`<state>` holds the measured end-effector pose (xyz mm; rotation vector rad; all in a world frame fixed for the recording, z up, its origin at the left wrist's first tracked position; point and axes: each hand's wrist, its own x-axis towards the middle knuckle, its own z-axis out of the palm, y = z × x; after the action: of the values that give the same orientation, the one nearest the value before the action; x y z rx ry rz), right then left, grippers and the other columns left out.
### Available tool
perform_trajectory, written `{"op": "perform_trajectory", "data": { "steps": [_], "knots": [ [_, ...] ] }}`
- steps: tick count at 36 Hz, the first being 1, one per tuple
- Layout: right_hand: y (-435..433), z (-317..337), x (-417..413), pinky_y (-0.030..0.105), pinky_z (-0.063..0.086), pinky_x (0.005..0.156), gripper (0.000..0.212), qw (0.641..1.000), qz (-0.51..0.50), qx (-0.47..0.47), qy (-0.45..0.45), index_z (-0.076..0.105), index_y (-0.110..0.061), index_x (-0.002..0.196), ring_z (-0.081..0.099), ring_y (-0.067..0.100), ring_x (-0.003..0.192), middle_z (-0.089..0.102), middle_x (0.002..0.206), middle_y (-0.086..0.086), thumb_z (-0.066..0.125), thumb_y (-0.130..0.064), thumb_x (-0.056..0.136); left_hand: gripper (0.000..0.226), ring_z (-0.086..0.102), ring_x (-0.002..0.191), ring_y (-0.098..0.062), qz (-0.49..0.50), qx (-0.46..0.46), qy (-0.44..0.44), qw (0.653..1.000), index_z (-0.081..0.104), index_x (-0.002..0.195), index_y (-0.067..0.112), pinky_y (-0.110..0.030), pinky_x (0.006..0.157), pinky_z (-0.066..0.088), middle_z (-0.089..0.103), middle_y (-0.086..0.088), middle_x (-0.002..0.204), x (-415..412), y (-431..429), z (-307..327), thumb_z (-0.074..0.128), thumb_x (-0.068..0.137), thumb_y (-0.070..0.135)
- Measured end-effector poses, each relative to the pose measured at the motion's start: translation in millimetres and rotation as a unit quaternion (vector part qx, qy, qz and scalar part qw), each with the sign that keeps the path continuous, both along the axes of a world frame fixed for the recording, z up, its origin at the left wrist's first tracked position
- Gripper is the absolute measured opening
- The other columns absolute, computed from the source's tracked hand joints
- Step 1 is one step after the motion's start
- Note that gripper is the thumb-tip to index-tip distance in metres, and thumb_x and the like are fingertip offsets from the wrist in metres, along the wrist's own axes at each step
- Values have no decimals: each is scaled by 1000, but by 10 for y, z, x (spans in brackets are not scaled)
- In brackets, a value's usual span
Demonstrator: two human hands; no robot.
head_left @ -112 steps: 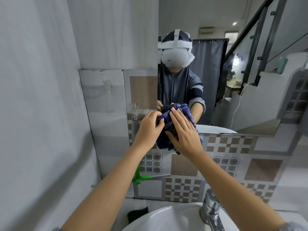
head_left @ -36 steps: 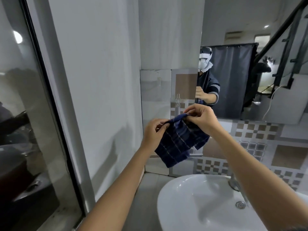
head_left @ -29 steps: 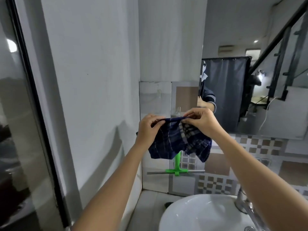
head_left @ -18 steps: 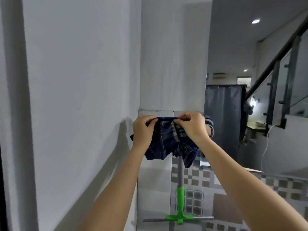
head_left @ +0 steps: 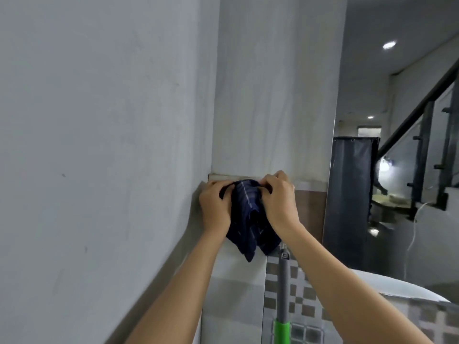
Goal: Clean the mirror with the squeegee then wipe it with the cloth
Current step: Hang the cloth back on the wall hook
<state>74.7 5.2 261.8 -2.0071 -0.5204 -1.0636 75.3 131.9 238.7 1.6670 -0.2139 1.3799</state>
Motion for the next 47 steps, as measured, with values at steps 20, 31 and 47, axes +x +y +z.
{"op": "perform_trajectory", "data": {
  "steps": [20,31,47],
  "knots": [
    [-65,-278,-86,15,34,75,30,998,42,2,40,64,-5,116,50,22,94,56,100,11,45,-3,93,18,64,88,-11,-131,-45,67,988,69,102,9,-16,78,50,69,-1,94,-179,53,-134,56,90,7],
    [-15,-292,-152,28,44,92,36,985,128,78,88,57,-21,124,53,15,103,56,114,3,45,-39,95,18,64,98,-8,-298,-14,90,950,66,107,22,-23,85,52,69,4,103,-395,40,-72,56,92,22],
    [37,-354,-50,21,45,83,32,993,96,66,32,60,-11,120,56,12,94,61,112,4,60,-19,89,30,59,102,-2,-182,70,88,977,62,117,16,-19,90,48,66,6,111,-174,125,-187,62,87,16]
  ]
}}
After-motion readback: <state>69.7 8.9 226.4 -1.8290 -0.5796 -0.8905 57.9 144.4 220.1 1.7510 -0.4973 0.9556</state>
